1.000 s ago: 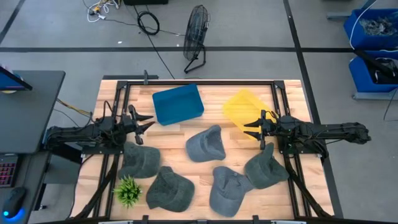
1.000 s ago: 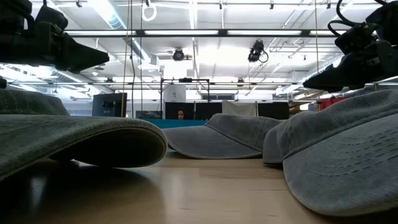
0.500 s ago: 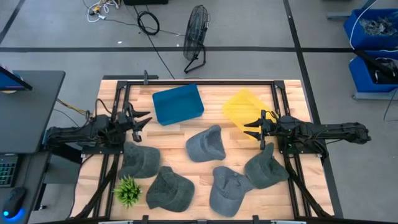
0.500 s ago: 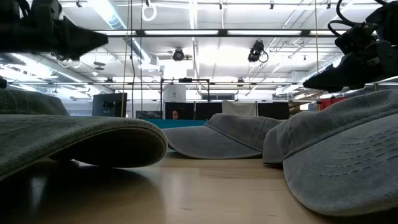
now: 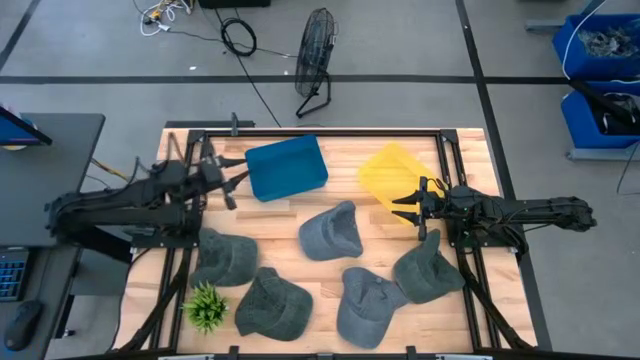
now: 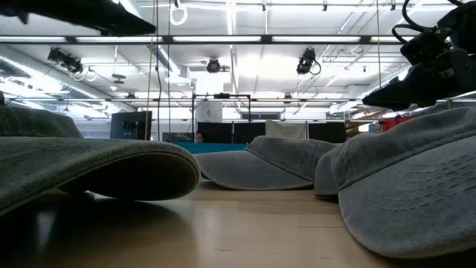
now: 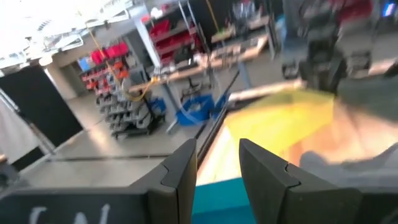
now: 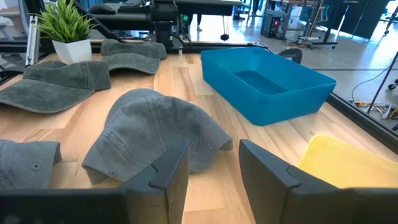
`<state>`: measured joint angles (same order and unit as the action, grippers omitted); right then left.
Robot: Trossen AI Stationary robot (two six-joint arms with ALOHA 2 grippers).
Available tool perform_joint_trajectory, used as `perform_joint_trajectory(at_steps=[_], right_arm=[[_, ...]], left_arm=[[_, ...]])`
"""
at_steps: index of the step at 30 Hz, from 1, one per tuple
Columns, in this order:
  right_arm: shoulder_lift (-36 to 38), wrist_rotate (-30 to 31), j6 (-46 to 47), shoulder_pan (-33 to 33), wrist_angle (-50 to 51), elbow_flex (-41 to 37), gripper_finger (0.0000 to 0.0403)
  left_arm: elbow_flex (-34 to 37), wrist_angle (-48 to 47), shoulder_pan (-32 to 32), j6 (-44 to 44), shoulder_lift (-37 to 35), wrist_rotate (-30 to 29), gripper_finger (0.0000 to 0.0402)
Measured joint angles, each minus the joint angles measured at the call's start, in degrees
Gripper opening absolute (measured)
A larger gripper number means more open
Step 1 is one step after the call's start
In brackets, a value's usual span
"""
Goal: Pick & Place hat
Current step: Put the top blue cap into the yellow bin
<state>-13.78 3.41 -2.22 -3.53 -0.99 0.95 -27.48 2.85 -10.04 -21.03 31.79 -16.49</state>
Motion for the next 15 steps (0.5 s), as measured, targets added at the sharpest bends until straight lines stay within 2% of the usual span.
perform_joint_trajectory(at_steps=[8,12,15], right_arm=[[0.0,0.0,0.0,0.0,0.0,0.0,0.0146],[0.0,0.2,-0.7,0.0,0.0,0.0,0.0146],[0.0,0.7,-7.0,-0.2,-0.1,0.0,0.0146]], left_arm=[[-5.5,-2.0,-3.6,-2.6,14.5,0.0,0.0124],[-7.5,-6.2,-4.1,-2.8,16.5,0.0,0.0124],[-8.3,-9.2,-3.9,-2.4,15.8,0.0,0.0124]])
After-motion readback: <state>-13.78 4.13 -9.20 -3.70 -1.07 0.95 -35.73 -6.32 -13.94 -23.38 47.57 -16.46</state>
